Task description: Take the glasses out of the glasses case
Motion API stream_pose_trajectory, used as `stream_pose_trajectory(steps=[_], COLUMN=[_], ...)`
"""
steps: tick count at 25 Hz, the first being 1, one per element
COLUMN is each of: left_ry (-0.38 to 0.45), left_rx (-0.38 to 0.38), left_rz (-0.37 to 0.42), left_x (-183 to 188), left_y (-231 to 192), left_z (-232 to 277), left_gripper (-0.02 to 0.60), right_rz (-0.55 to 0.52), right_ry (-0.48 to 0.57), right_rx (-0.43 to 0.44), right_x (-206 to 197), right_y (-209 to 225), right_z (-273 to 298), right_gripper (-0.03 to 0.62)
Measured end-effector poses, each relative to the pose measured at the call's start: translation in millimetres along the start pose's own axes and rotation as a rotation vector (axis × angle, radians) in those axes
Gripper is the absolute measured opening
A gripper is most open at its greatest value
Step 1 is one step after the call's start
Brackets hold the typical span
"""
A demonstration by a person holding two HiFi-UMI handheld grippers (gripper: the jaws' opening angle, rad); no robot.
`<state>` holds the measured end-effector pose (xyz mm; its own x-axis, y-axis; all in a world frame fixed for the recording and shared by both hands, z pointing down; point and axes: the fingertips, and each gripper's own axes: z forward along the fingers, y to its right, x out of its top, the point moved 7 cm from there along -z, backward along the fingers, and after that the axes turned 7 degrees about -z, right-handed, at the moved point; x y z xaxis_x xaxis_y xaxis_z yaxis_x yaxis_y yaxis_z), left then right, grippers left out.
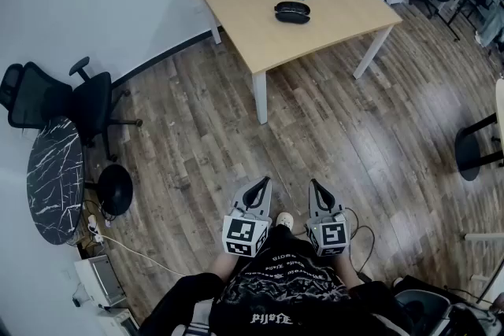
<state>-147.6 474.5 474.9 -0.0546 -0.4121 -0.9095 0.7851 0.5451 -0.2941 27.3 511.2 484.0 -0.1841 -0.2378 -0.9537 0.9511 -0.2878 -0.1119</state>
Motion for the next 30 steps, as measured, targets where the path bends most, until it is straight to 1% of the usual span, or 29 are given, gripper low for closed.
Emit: stream_pose_trajectory(steps=[7,12,14,18,20,22,23,24,25,26,27,28,29,30], left_ry=[-0.006,0.0,-0.002,-0.019,-0.017,-0.007,-0.001,0.0,-0.003,-0.009,-0.014,-0.017,-0.014,-0.01], left_rx=[0.015,0.015,0.005,-0.051,-0.055,-0.043,-0.037,-0.032,-0.031,-0.032,-0.035,-0.035,-0.032,-0.026], left_rz=[-0.023,-0.009,-0.005,-0.023,-0.03,-0.035,-0.038,-0.04,-0.042,-0.044,-0.045,-0.047,-0.049,-0.05], left_x=[-2,1,1,0,-1,-1,-1,-1,-1,0,1,2,3,5], left_y=[-13,-22,-23,-26,-28,-29,-30,-31,-32,-33,-34,-36,-38,-41], left_z=[-14,-15,-15,-13,-11,-10,-9,-9,-8,-7,-5,-4,-3,-2], left_gripper=[0.004,0.003,0.004,0.004,0.003,0.003,0.005,0.006,0.017,0.057,0.116,0.178,0.225,0.243], right_rz=[-0.014,-0.018,-0.018,-0.005,0.009,0.021,0.026,0.03,0.032,0.031,0.029,0.029,0.027,0.025], right_ry=[0.0,-0.001,0.016,0.036,0.041,0.042,0.042,0.041,0.041,0.043,0.045,0.045,0.044,0.044], right_rx=[-0.01,-0.014,-0.03,-0.042,-0.043,-0.038,-0.031,-0.024,-0.021,-0.021,-0.022,-0.019,-0.018,-0.022], right_x=[4,5,6,8,9,9,9,9,9,10,11,11,12,12], right_y=[-16,-21,-19,-16,-13,-11,-11,-10,-10,-9,-8,-8,-8,-8], right_z=[-1,5,5,9,10,11,12,12,13,13,14,15,17,18], right_gripper=[0.003,0.003,0.005,0.006,0.006,0.008,0.026,0.098,0.125,0.126,0.126,0.168,0.221,0.222])
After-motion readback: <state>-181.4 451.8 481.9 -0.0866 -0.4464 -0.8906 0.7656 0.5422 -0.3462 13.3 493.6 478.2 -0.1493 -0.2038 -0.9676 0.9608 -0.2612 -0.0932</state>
